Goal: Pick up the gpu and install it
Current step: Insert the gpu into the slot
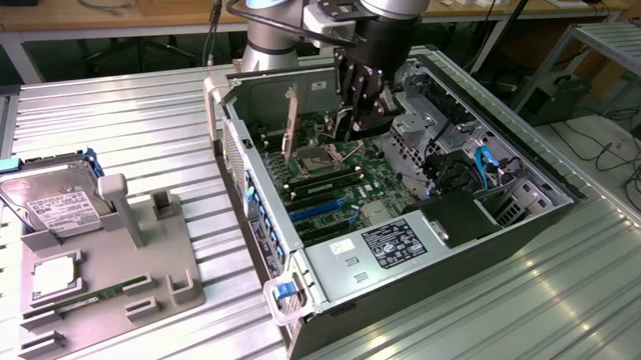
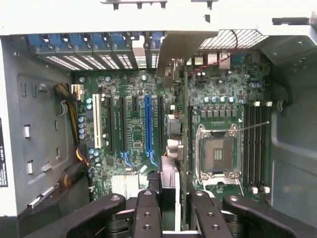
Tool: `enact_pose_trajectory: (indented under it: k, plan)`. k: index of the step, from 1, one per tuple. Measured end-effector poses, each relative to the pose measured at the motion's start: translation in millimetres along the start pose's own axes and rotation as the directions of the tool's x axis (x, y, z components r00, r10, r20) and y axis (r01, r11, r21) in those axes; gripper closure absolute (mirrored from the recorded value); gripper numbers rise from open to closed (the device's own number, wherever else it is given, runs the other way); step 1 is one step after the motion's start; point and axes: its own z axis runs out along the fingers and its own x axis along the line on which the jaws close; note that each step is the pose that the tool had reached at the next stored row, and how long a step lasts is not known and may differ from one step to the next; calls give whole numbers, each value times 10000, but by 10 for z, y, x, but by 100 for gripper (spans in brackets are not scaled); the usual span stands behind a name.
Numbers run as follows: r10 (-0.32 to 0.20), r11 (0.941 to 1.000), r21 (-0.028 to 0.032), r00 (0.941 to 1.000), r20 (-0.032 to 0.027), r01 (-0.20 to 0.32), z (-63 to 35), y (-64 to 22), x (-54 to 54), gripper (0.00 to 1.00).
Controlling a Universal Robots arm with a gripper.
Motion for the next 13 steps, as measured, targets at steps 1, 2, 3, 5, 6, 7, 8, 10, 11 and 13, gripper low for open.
enact_pose_trajectory:
  k: [1, 2, 3, 5, 6, 7, 8, 10, 11, 13]
  plan:
    - [-14, 10000, 0, 10000, 0, 14, 18, 0, 13, 72]
    - [-28, 10000, -1, 10000, -1, 28, 36, -1, 28, 72]
    - [-44, 10000, -1, 10000, 0, 44, 53, -1, 42, 72]
    - [-93, 10000, -1, 10000, 10, 93, 99, -2, 67, 72]
    - [-104, 9999, -2, 9999, 12, 104, 116, -2, 71, 72]
    - [-111, 9999, -2, 9999, 16, 111, 131, -2, 74, 72]
    - [-119, 9999, 9, 9999, 18, 119, 140, -2, 75, 72]
    - [-139, 9999, 80, 9999, 15, 139, 148, -2, 79, 72]
    - [-158, 9998, 131, 9999, 16, 158, 152, 0, 83, 72]
    - [-181, 9997, 192, 9998, 20, 181, 170, 3, 85, 72]
